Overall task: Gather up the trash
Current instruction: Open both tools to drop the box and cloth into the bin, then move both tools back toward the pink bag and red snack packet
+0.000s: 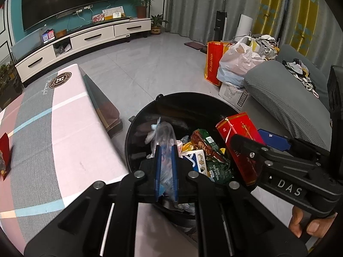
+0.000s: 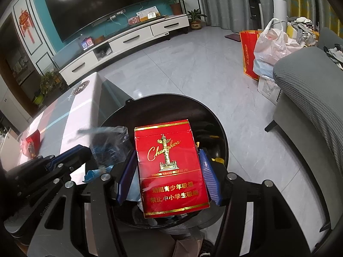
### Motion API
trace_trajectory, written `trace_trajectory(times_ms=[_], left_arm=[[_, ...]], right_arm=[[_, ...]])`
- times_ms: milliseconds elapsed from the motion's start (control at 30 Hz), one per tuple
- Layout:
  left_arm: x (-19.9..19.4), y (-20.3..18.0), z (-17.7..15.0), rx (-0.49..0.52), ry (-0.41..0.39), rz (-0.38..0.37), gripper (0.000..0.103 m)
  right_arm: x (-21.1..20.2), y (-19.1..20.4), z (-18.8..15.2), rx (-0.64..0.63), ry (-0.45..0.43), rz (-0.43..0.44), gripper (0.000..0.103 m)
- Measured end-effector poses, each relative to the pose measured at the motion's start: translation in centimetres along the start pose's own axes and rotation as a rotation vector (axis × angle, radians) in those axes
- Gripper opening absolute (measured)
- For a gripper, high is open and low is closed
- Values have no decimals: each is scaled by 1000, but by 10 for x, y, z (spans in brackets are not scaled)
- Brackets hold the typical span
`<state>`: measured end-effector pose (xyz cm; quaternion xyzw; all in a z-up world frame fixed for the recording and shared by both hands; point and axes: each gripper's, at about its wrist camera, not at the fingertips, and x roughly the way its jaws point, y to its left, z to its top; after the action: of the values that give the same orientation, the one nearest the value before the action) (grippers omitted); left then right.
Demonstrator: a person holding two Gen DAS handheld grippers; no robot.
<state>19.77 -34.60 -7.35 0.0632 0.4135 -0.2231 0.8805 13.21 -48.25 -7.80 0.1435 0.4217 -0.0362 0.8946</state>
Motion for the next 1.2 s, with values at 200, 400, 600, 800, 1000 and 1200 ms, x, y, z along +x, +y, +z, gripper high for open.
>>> trace_trajectory(times_ms=[200, 400, 600, 800, 1000, 1200], left_arm=[[-5, 2, 0, -3, -9, -5, 20], [-19, 5, -2, -11, -38, -5, 34], [-38, 12, -8, -17, -76, 4, 53], [-54, 27, -17, -40, -94, 37, 73], [-69, 58, -33, -88, -82, 65, 92], [-85, 105, -62, -160, -58, 100, 93]], right_arm=[[1, -3, 0, 14, 12, -7, 68], [-4, -1, 1, 21, -9, -6, 72], [-8, 7, 1, 29, -25, 4, 72], [-15, 24, 1, 21, -47, 21, 72], [-18, 46, 0, 9, -70, 57, 76], [-13, 87, -6, -64, -63, 76, 76]])
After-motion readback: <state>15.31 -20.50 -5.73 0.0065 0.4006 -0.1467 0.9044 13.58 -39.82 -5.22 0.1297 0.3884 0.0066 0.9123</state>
